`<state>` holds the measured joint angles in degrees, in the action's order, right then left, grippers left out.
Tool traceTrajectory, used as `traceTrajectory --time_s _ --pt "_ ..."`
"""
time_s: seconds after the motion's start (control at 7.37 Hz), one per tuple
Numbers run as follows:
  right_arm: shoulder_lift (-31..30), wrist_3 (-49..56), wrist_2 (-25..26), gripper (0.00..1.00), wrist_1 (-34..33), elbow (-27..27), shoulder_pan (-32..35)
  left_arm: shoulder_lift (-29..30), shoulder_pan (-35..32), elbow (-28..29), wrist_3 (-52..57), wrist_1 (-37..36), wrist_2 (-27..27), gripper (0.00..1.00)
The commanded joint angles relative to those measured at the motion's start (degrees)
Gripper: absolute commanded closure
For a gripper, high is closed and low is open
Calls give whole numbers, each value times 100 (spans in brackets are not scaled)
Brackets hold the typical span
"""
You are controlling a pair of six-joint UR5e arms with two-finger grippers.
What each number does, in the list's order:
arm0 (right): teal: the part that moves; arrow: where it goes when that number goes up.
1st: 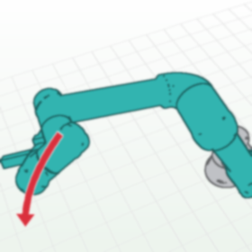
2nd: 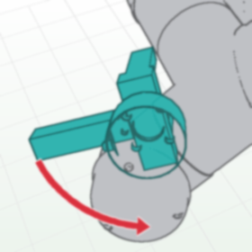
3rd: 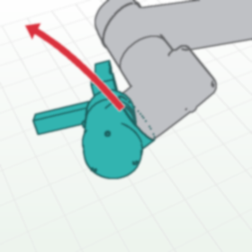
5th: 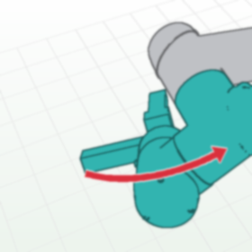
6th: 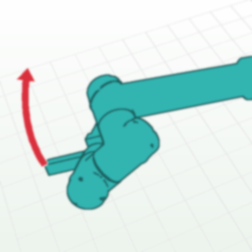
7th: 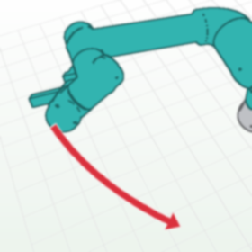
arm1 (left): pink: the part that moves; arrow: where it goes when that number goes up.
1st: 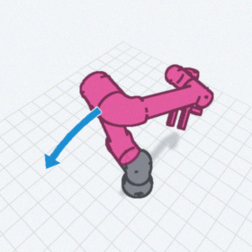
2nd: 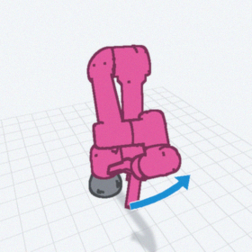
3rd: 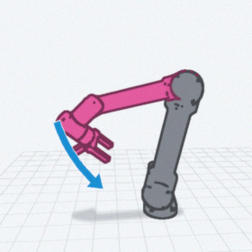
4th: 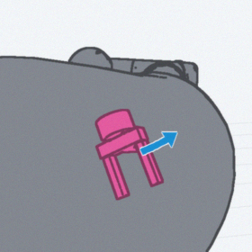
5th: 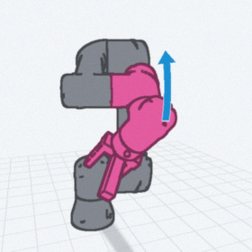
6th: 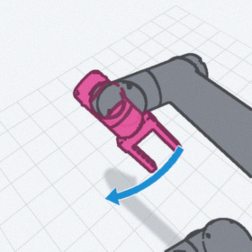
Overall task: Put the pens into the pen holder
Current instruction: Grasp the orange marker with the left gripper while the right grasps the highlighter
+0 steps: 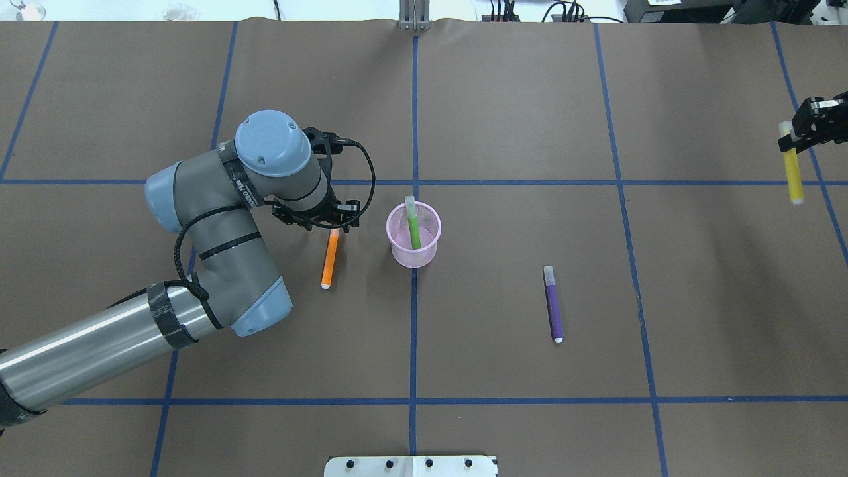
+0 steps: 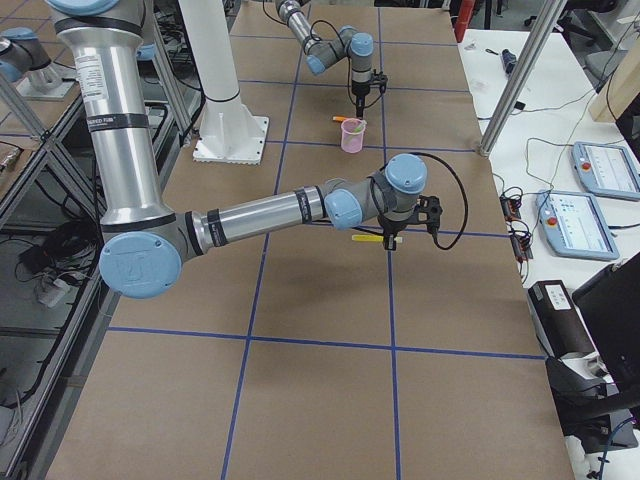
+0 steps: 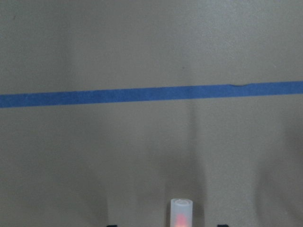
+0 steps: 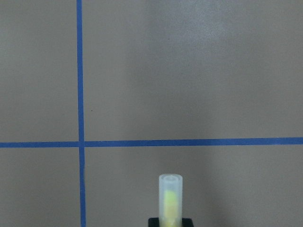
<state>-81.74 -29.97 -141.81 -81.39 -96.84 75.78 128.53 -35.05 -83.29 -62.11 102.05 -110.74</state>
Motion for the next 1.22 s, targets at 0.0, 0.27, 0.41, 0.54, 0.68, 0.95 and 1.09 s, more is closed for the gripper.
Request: traceTrajectory --time_s 0.0,0.27,0.41,0.54,0.68,0.95,1.09 --pt "9 0 -5 100 0 7 -2 22 68 49 -3 -10 0 31" --pt "9 0 -5 100 0 7 -2 31 103 102 6 8 8 34" --pt "9 0 -5 100 0 -2 -2 31 103 94 6 17 0 35" --pt "9 0 -14 100 0 7 -2 23 103 94 6 17 0 40" --pt "9 0 -14 100 0 -2 -2 31 112 85 -3 17 0 46" --pt "9 0 -5 100 0 7 -2 31 112 85 -3 17 0 64" --pt "9 0 -5 100 0 7 -2 31 112 85 -3 17 0 74"
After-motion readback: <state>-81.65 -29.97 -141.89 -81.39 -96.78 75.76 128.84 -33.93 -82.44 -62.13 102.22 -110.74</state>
